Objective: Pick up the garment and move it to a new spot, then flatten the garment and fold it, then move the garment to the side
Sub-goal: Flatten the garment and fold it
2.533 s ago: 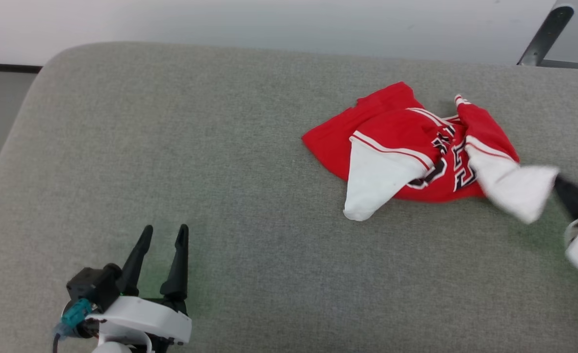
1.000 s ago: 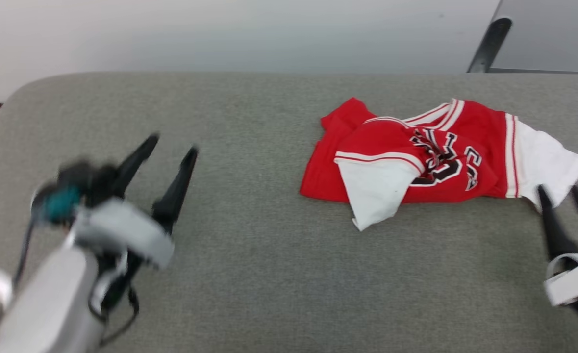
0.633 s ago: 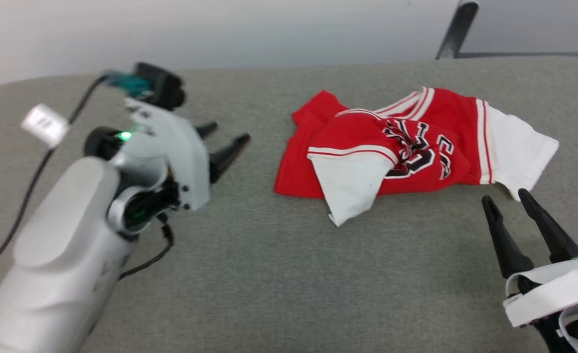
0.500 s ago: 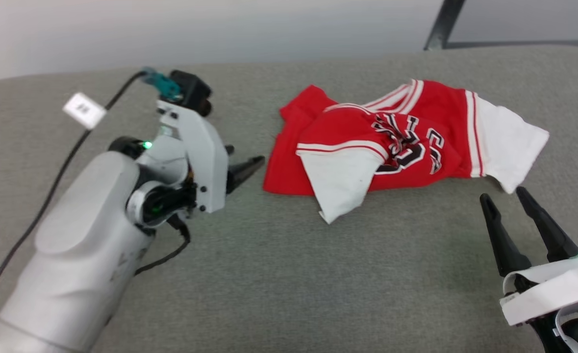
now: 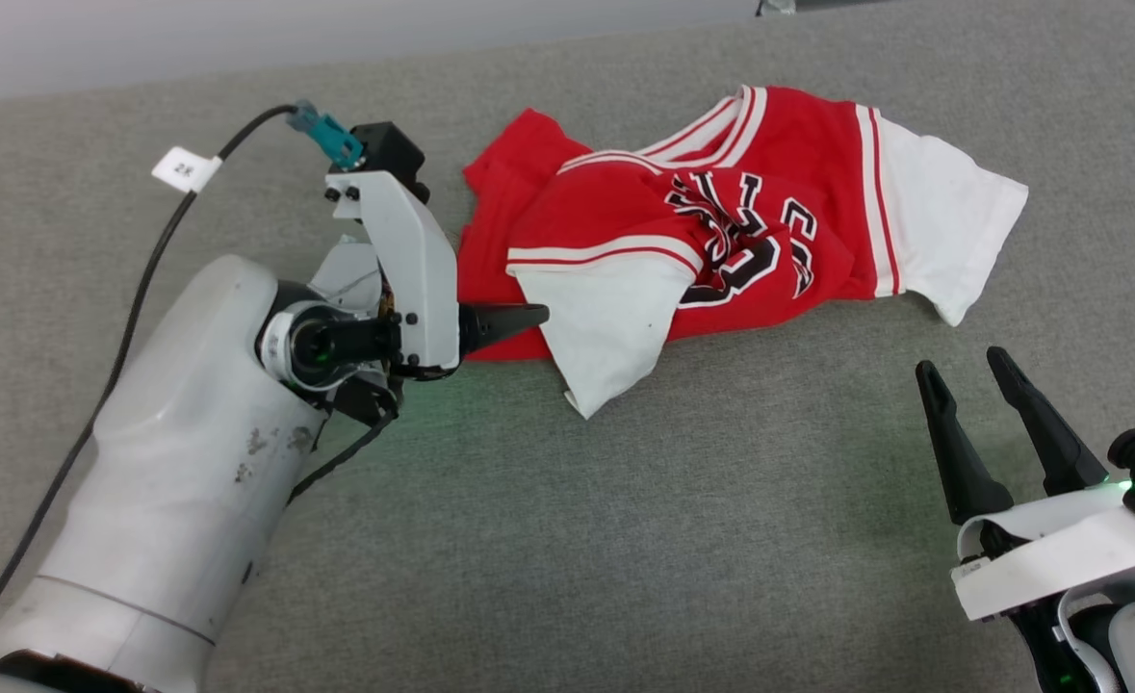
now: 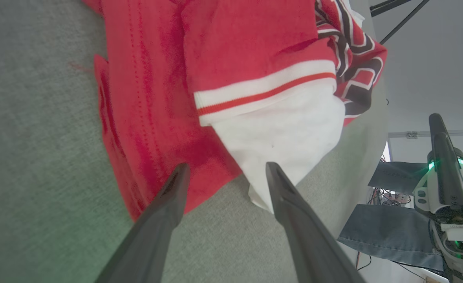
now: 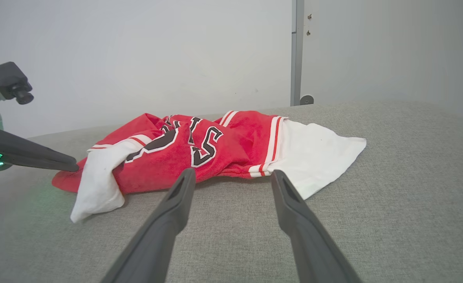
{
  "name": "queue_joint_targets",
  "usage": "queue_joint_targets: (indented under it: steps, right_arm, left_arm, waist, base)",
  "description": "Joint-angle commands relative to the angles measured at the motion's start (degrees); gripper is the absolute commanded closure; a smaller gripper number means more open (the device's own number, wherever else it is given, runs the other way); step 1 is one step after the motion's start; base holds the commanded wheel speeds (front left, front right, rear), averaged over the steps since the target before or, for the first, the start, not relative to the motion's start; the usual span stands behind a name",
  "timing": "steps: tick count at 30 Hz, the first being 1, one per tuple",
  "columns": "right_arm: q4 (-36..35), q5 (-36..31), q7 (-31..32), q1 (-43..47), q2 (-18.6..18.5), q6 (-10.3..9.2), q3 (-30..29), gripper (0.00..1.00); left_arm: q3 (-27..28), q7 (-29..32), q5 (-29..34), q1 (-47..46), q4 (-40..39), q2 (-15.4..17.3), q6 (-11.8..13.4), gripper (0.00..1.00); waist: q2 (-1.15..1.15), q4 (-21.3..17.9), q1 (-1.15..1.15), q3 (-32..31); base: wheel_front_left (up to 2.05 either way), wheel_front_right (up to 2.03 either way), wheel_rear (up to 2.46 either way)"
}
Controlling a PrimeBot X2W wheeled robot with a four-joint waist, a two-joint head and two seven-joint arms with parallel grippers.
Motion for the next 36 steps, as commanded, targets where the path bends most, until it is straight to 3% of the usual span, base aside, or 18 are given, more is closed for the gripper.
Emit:
queue_joint_targets:
  steps: [1, 23, 24, 25, 26, 27, 36]
  right_arm:
    - [0.14, 0.30, -0.43, -1.11, 0.22, 0.02, 0.20, 0.00]
    - [2.03, 0.62, -1.70, -2.81, 0.41, 0.02, 1.90, 0.00]
    - [2.06, 0.64, -1.73, -2.79, 0.44, 0.02, 1.96, 0.00]
    - [2.11, 0.66, -1.74, -2.77, 0.48, 0.02, 2.00, 0.00]
    - [2.18, 0.68, -1.74, -2.74, 0.51, 0.02, 2.03, 0.00]
    - [2.24, 0.72, -1.73, -2.72, 0.56, 0.02, 2.06, 0.00]
    - [2.23, 0.58, -0.73, -1.79, 0.08, 0.02, 1.44, 0.00]
  left_arm:
    - [0.03, 0.12, -0.49, -0.46, 0.21, -0.17, -0.09, 0.00]
    - [-1.99, -1.77, -4.70, -1.88, 0.23, -1.07, -0.17, 0.00]
    - [-2.10, -2.00, -4.76, -1.91, 0.27, -1.10, -0.17, 0.12]
    - [-2.19, -2.25, -4.95, -2.00, 0.37, -1.08, -0.17, 0.36]
    - [-2.29, -2.35, -5.06, -2.08, 0.50, -1.07, -0.17, 0.73]
    - [-2.41, -2.58, -5.15, -2.16, 0.59, -1.08, -0.17, 0.99]
    - [-2.97, -3.66, -7.06, -1.54, 0.24, 0.16, -0.16, 1.00]
  waist:
    - [0.00, -0.89, 0.00, 1.00]
    - [0.00, -1.60, 0.00, 2.45]
    - [0.00, -1.62, 0.00, 2.44]
    - [0.00, -1.64, 0.00, 2.42]
    - [0.00, -1.64, 0.00, 2.38]
    - [0.00, -1.62, 0.00, 2.34]
    - [0.00, 0.48, 0.00, 0.49]
  base:
    - [0.00, 0.00, 0.00]
    - [0.00, 0.00, 0.00]
    - [0.00, 0.00, 0.00]
    - [0.00, 0.00, 0.00]
    - [0.00, 0.00, 0.00]
    - [0.00, 0.00, 0.00]
    - [0.00, 0.00, 0.00]
